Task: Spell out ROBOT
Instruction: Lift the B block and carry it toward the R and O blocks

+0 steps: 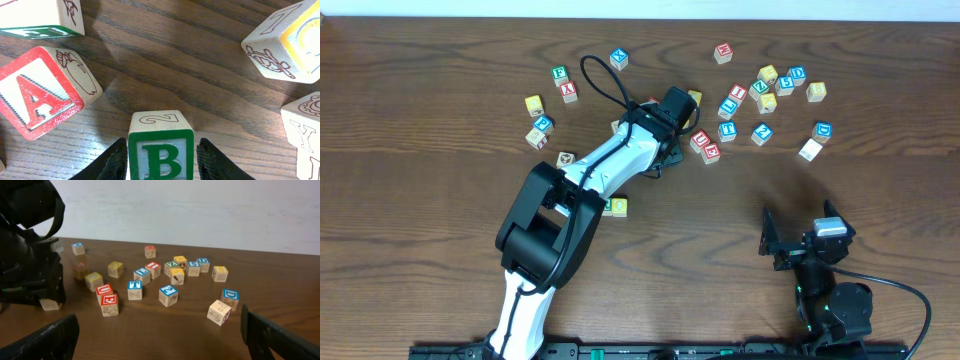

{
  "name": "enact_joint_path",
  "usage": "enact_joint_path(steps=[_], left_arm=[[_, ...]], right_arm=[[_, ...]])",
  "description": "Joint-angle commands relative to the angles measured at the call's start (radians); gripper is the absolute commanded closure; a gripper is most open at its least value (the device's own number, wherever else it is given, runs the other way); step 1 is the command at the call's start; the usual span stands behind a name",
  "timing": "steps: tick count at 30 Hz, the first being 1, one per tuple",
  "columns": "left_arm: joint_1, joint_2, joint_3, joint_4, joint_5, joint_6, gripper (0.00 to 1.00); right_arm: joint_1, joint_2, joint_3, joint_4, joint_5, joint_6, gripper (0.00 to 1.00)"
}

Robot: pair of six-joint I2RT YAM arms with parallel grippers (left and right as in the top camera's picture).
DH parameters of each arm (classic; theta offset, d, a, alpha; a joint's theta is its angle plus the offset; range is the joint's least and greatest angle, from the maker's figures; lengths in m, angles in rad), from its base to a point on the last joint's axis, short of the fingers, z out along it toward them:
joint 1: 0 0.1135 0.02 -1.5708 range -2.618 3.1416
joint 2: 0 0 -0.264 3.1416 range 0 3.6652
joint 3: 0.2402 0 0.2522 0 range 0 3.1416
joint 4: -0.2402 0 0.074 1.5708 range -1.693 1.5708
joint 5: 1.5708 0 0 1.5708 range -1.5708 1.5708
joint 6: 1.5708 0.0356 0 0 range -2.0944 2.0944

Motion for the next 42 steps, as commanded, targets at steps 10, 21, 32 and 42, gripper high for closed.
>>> enact_joint_path(steps=[10,21,32,42], left_arm=[[0.0,0.017,-0.014,0.002,-0.02,0.005,0.65],[0.0,0.017,-0.014,0.001,-0.019,0.006,0.71],[0.0,-0.128,-0.007,-0.041,-0.019,0.13,0.71],[-0.001,-0.391,-0.007,-0.298,-0.019,0.246,0.74]], right_arm=[[-0.006,-0.005,-0.001,-0.004,-0.002,-0.011,0.01],[-0.006,-0.005,-0.001,-0.004,-0.002,-0.011,0.01],[-0.006,-0.005,-0.001,-0.004,-0.002,-0.011,0.01],[-0.006,-0.005,-0.001,-0.004,-0.002,-0.011,0.01]])
